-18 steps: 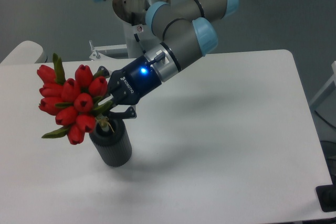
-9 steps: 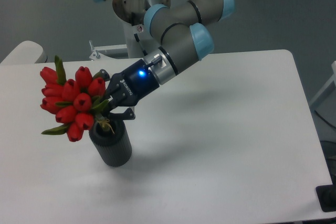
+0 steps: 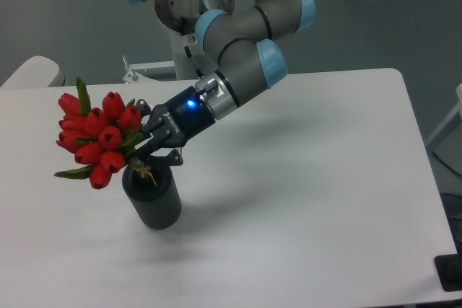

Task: Insert the flowers into the vase
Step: 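Lower the tulip stems down into the grey vase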

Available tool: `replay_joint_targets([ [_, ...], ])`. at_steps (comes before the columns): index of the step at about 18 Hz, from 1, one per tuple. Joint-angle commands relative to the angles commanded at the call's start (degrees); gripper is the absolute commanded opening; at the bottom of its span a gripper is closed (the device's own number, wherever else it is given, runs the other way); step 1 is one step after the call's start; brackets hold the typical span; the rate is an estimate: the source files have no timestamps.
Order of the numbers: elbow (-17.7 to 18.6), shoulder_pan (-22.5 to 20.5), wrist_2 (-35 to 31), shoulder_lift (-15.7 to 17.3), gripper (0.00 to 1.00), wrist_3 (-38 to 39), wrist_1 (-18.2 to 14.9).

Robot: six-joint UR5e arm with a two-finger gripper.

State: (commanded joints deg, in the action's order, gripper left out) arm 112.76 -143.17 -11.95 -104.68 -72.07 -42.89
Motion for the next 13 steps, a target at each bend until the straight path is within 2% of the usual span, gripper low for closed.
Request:
replay_joint_targets([
  [13, 0.0, -0.1, -0.5, -2.7, 0.19, -0.6, -0.1],
])
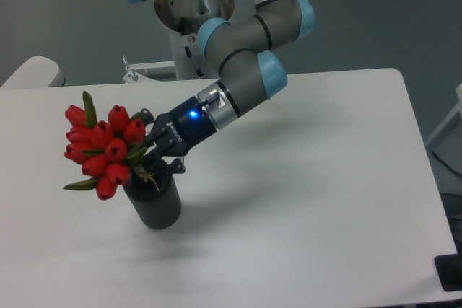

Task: Insert the flowers into the vase
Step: 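Lower the tulip stems down into the grey vase, then tilt the tulip bunch upright inside the vase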

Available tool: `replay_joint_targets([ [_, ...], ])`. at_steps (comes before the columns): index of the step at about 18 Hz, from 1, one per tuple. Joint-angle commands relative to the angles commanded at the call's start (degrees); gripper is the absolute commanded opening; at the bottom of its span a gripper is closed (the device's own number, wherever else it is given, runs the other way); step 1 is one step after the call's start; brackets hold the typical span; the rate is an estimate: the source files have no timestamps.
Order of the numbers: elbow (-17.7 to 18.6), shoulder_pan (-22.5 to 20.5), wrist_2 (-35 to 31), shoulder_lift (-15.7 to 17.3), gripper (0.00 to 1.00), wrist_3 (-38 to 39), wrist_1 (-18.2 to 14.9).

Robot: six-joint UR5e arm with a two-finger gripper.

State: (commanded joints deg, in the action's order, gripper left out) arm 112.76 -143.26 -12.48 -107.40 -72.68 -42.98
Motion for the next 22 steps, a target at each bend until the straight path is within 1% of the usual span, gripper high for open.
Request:
replay_joint_targets([
  [8, 0.4, -0.1, 0.1, -0.9, 0.21, -0.9, 0.0],
  [13, 0.7, -0.7, 0.1, -1.1, 0.28, -1.7, 0.0],
  [17, 0.7, -1.1, 0.1, -1.1, 0.37, -2.0, 0.0],
  [22, 0.7, -1.4, 0.1, -1.2, 0.42, -1.9, 0.0],
])
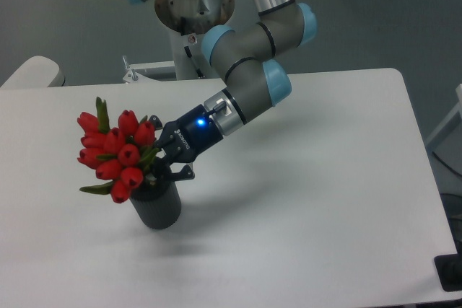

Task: Insert the flowers into the vase
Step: 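Tilt the tulip bunch upright inside the vase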

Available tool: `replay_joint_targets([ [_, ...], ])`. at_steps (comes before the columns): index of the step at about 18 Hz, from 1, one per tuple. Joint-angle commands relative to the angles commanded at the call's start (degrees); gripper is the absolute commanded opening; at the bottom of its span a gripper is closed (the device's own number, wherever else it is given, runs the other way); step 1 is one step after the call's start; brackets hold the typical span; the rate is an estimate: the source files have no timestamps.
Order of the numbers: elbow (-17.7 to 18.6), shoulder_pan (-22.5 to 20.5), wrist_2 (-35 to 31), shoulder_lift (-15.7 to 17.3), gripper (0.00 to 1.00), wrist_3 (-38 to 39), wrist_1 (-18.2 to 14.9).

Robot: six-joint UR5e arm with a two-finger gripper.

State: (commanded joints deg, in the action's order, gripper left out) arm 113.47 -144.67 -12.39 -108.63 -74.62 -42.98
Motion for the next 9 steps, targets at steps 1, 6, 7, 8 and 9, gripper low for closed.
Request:
replay_joint_targets([
  [1, 0.0, -0.1, 0.0, 0.0, 0.42, -0.1, 0.0],
  [6, 0.0, -0.1, 0.0, 0.0, 0.46, -0.1, 0.0],
  [7, 0.0, -0.1, 0.0, 0.0, 0.46, -0.1, 0.0],
  [8, 0.0, -0.1, 0.0, 0.0, 0.47, -0.2, 0.0],
  [9, 0.0, -0.1, 0.0, 0.0, 0.49, -0.2, 0.1],
])
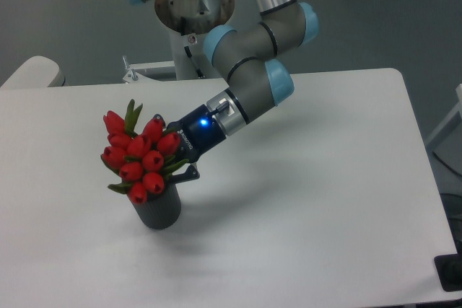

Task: Insert the flowers into the vase
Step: 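Tilt the tulip bunch upright inside the vase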

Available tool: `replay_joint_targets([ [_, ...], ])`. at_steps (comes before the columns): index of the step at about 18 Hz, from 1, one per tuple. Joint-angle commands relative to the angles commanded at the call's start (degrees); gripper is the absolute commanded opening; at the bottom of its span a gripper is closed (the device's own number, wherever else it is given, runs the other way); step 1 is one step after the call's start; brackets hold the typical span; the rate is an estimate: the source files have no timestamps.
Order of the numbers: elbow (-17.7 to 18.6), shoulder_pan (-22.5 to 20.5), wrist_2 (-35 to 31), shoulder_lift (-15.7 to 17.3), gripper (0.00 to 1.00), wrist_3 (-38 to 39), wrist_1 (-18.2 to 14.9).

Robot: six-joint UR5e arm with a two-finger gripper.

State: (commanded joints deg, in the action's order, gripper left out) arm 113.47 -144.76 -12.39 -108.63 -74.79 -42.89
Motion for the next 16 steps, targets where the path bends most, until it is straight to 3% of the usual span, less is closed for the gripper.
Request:
replay_joint_targets([
  [2, 0.0, 0.1, -0.1, 0.0, 0.54, 0.0, 0.0],
  [7, 0.3, 0.1, -0.2, 0.0, 0.77, -1.3, -0.1],
  [9, 0.3, 0.1, -0.2, 0.0, 1.0, -1.4, -0.2],
  [12, 0.3, 0.1, -0.3, 0.0, 1.0, -1.5, -0.1],
  [16, 0.3, 0.2, -5.2, 0.3, 1.0, -3.3, 0.0],
])
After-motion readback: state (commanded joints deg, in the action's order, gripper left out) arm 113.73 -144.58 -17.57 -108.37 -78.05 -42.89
